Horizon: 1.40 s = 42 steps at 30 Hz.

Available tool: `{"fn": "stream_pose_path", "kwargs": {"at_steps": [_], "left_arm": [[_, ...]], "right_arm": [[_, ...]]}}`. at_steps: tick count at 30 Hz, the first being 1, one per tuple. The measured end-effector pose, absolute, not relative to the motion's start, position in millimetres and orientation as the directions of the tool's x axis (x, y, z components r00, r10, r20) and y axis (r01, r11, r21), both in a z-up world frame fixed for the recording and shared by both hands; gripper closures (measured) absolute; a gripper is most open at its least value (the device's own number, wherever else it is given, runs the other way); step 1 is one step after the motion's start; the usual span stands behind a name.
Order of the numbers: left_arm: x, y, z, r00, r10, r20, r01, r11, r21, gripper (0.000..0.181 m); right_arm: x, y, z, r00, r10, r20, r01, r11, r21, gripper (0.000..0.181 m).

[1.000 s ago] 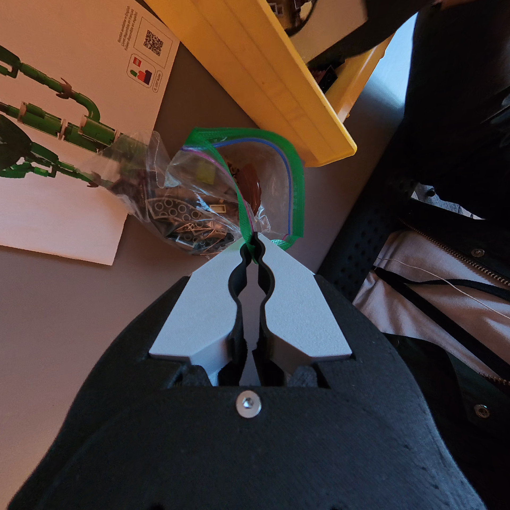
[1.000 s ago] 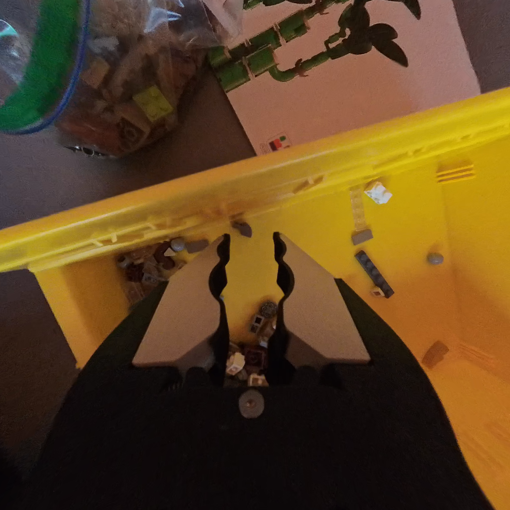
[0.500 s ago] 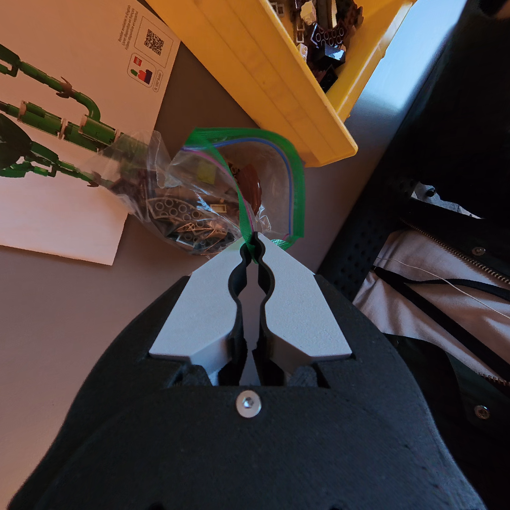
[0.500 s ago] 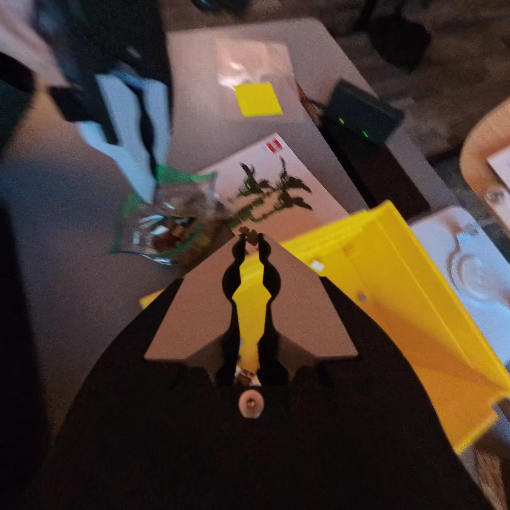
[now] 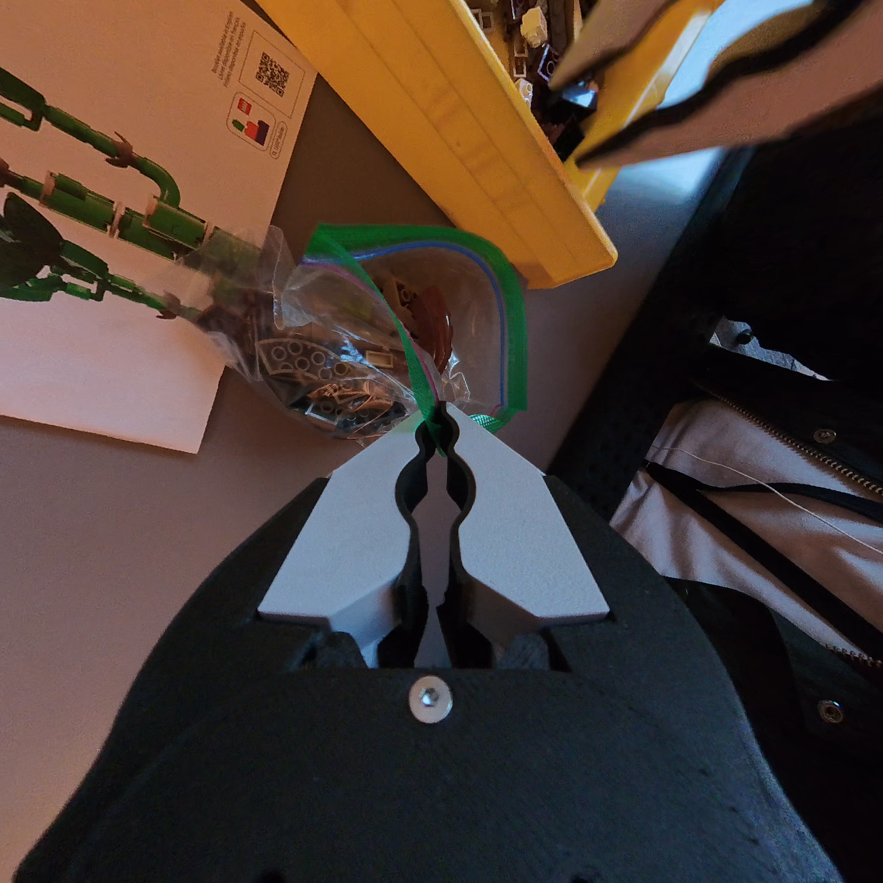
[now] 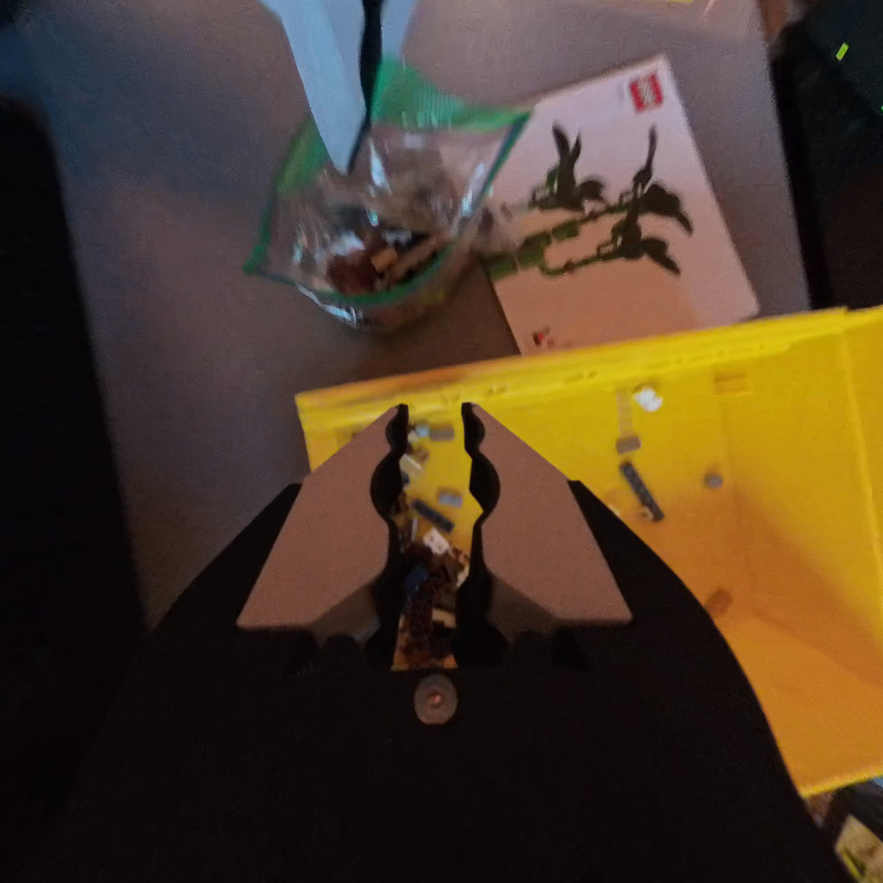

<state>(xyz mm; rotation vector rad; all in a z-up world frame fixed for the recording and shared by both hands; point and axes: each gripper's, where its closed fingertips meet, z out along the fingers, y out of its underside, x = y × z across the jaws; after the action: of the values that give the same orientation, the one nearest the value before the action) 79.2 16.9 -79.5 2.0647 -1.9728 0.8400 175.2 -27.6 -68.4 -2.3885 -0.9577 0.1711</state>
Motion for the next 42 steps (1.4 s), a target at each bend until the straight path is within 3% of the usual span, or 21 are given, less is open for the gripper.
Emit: {"fn": "stream_pose_path", "kwargs": {"at_steps": [3, 10, 19, 23, 27, 32, 35, 39, 42], "left_arm": [[79.3, 15.8, -81.0, -0.03, -0.867, 0.498, -0.962, -0.111, -0.251, 0.181], [79.6, 15.5, -83.5, -0.027, -0.865, 0.501, -0.964, -0.11, -0.242, 0.181], [79.1, 15.2, -81.6, -0.031, -0.866, 0.498, -0.963, -0.109, -0.248, 0.181], [79.1, 15.3, -81.3, -0.032, -0.867, 0.498, -0.962, -0.108, -0.249, 0.181], [79.0, 15.4, -81.4, -0.031, -0.866, 0.499, -0.963, -0.108, -0.249, 0.181], [79.3, 15.5, -82.3, -0.029, -0.865, 0.5, -0.963, -0.109, -0.245, 0.181], [79.5, 15.2, -81.8, -0.032, -0.866, 0.499, -0.963, -0.108, -0.248, 0.181], [79.7, 14.6, -82.5, -0.03, -0.866, 0.499, -0.963, -0.108, -0.245, 0.181], [79.5, 14.7, -82.2, -0.031, -0.866, 0.498, -0.963, -0.107, -0.246, 0.181]], "right_arm": [[210.9, -46.9, -113.9, 0.745, 0.665, 0.049, 0.637, -0.688, -0.347, 0.159], [231.1, -53.2, -158.2, 0.787, 0.617, 0.01, 0.61, -0.775, -0.168, 0.155], [223.3, -58.2, -165.1, 0.789, 0.615, -0.004, 0.611, -0.784, -0.108, 0.154], [225.8, -55.7, -165.5, 0.781, 0.624, 0.018, 0.622, -0.776, -0.107, 0.162], [231.4, -40.4, -143.0, 0.781, 0.614, 0.111, 0.623, -0.758, -0.193, 0.175], [194.8, -13.9, -71.8, 0.775, 0.603, 0.189, 0.605, -0.621, -0.499, 0.176], [173.0, -8.9, -47.4, 0.742, 0.617, 0.262, 0.639, -0.531, -0.557, 0.175], [126.0, 2.9, -31.9, 0.728, 0.652, 0.213, 0.588, -0.434, -0.683, 0.174], [121.0, 8.8, -52.3, 0.719, 0.669, 0.188, 0.602, -0.464, -0.65, 0.157]]}}
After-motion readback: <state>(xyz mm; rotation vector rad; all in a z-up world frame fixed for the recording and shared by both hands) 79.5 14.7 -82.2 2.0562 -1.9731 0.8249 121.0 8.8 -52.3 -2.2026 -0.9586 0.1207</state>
